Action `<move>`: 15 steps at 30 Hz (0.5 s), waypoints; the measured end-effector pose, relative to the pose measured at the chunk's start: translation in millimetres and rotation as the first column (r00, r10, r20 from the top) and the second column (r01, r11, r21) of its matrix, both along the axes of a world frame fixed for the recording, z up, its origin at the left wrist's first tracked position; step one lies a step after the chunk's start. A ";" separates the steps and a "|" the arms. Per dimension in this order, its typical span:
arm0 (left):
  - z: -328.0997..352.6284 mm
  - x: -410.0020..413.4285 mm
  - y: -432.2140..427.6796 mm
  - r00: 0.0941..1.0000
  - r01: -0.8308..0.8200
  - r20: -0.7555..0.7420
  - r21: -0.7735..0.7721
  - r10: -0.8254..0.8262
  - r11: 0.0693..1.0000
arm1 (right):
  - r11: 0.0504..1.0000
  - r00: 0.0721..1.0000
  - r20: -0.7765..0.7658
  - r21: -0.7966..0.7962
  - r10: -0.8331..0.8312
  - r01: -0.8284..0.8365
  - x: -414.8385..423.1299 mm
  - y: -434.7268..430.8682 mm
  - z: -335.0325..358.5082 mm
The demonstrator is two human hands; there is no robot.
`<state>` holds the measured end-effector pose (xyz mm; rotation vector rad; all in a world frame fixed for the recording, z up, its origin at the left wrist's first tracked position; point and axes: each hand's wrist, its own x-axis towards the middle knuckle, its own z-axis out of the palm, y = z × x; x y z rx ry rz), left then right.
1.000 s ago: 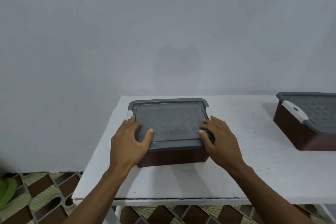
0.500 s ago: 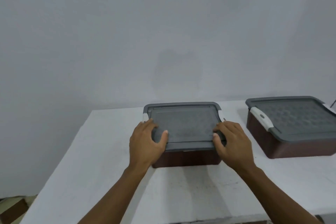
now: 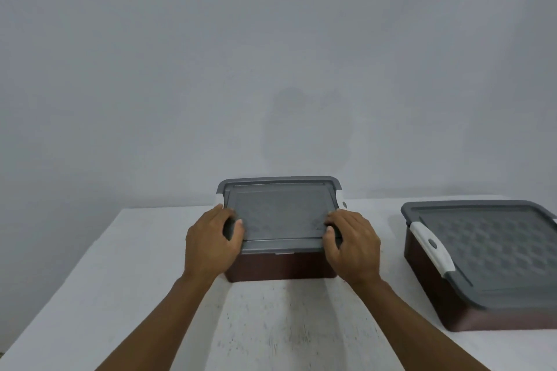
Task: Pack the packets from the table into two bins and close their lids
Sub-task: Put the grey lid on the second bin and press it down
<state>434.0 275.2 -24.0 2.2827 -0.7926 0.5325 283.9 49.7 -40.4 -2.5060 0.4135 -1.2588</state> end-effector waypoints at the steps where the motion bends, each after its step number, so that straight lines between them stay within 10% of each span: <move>1: 0.4 9.5 -6.3 1.000 0.000 0.007 0.008 0.000 1.000 | 1.000 1.000 0.003 0.000 -0.001 0.001 8.8 -5.6 -0.5; 15: -8.7 85.1 -58.3 0.994 0.028 0.104 0.002 -0.028 1.000 | 0.997 0.999 -0.034 -0.073 0.007 -0.010 81.9 -63.4 -1.1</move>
